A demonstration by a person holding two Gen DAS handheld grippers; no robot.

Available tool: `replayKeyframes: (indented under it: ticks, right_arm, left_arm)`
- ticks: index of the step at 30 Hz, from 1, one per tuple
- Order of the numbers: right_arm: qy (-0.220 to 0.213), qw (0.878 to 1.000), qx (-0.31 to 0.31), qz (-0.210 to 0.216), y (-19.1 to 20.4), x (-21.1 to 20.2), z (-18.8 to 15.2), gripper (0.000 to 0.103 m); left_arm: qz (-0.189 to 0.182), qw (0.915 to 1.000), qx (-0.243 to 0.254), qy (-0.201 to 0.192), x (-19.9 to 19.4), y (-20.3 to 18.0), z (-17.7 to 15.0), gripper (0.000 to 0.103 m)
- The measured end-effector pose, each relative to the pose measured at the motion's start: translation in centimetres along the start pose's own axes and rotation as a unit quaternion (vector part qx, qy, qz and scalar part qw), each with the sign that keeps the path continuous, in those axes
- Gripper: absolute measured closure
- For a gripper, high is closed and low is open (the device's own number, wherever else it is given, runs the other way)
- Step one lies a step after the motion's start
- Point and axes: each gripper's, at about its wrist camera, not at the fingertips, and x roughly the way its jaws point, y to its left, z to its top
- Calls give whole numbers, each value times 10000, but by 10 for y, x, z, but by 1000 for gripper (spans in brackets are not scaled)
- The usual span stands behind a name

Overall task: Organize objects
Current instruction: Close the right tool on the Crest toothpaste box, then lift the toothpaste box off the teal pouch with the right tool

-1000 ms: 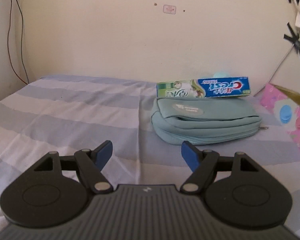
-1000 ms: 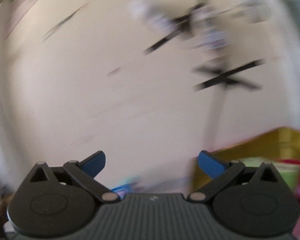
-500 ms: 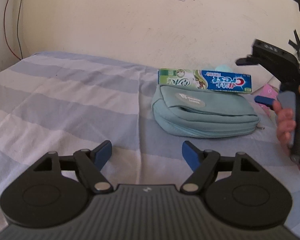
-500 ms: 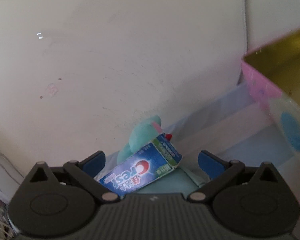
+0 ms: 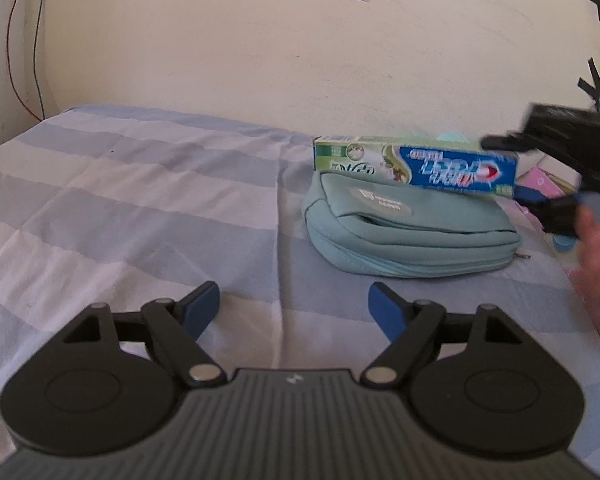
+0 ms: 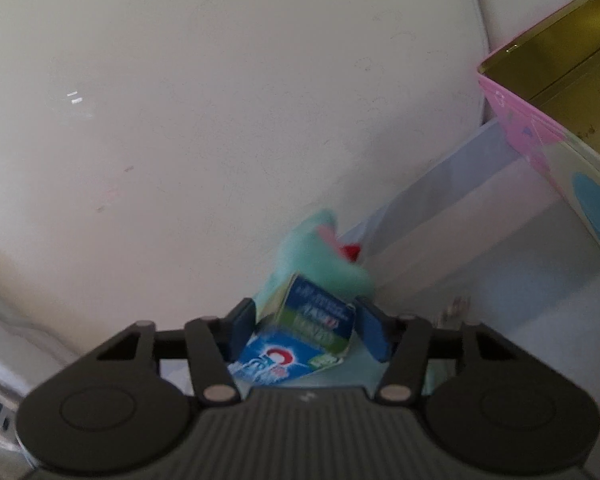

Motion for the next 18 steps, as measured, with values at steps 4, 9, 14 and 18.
replayKeyframes:
  ticks: [4, 9, 14, 18]
  right_arm:
    - [400, 9948, -878, 325, 10, -31, -38, 59]
    - [142, 9609, -2765, -96, 31, -54, -80, 45]
    - [-418, 9362, -3467, -404, 45, -55, -76, 26]
    - [-547, 9018, -4267, -409, 73, -44, -96, 16]
  left_arm:
    - [-23, 9998, -184, -13, -1, 7, 2, 19]
    - [3, 9999, -167, -13, 2, 7, 3, 19]
    - [-7, 9998, -193, -13, 3, 10, 4, 17]
    - [-12, 9998, -207, -16, 2, 10, 3, 17]
